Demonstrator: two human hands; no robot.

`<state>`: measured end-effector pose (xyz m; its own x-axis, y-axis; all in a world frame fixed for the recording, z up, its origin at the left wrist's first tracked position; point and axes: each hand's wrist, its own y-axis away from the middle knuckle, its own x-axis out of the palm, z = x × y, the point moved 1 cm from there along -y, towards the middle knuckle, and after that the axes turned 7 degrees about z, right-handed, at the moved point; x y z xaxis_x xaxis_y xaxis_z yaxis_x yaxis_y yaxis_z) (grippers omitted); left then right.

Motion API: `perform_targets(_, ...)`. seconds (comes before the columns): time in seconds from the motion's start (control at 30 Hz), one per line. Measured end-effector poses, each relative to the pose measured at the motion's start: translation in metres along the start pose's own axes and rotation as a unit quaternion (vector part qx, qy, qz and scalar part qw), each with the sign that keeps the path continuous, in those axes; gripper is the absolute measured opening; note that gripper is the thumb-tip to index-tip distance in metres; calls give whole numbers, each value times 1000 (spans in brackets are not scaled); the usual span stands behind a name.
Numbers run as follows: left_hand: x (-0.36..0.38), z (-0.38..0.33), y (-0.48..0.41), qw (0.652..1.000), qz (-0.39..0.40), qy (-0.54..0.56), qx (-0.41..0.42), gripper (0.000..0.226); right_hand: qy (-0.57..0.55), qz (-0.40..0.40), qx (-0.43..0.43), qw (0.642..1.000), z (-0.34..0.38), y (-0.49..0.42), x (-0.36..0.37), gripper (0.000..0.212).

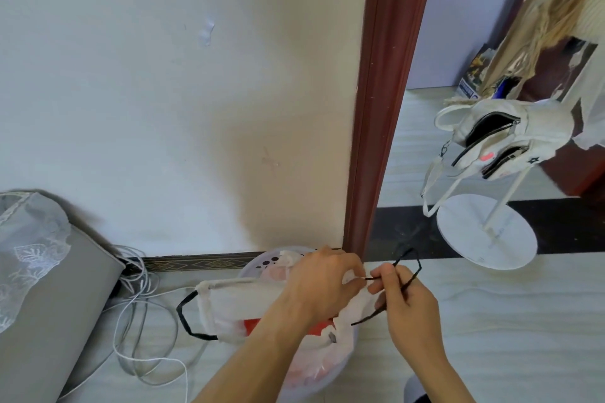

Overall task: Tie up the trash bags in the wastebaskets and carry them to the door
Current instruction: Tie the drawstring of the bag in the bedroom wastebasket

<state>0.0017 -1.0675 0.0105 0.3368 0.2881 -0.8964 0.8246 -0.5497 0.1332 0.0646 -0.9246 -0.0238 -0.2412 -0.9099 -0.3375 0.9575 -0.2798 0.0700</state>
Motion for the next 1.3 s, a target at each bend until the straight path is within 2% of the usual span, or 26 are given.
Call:
perform_targets(0.13, -2, 19, 8, 999, -5, -22, -41, 20, -59, -70, 5, 996, 14, -8, -10, 35)
perform_targets(0.2, -3, 32, 12, 997, -5, -27, -70, 19, -48, -92, -14, 995, 19, -13, -16, 35)
perform_targets(0.33, -7, 38, 17, 994, 9, -49, -98, 19, -24, -79, -17, 996, 21, -13, -10, 34)
perform_targets(0.47, -5, 32, 15, 995, 53, 16, -87, 38, -35, -65, -13, 997, 23, -10, -6, 34)
perform_targets(0.6, 1, 30, 12, 993, 79, -39, -80, 28, -43, -66, 10, 997, 33, -12, -7, 36)
perform_targets(0.77, -12, 40, 16, 990, 50, -79, -106, 23, -56, -70, 12, 996, 33, -14, -13, 40)
perform_targets(0.87, -35, 41, 30, 983, 57, -110, -135, 45, -43, -48, 21, 998, 35, -17, -8, 38)
perform_targets(0.93, -59, 44, 48, 966, 64, -155, -195, 65, -19, -20, 31, 999, 37, -19, -5, 36)
perform_targets(0.97, -71, 48, 62, 953, 73, -171, -239, 68, -2, -7, 34, 999, 38, -20, -3, 34)
perform_targets(1.03, -92, 58, 92, 925, 114, -153, -329, 55, 42, 11, 26, 999, 38, -19, 4, 26)
perform_targets(1.1, -102, 65, 118, 908, 160, -88, -376, 32, 105, 20, 9, 994, 40, -16, 13, 15)
perform_targets(1.17, -102, 74, 131, 914, 174, -39, -365, 16, 192, 18, -26, 981, 43, -12, 22, 38)
perform_targets(1.2, -100, 78, 134, 921, 164, -23, -353, 16, 234, 11, -54, 971, 46, -9, 26, 48)
perform_targets(1.3, -94, 82, 138, 941, 85, 29, -327, 17, 296, -16, -162, 941, 63, 3, 39, 61)
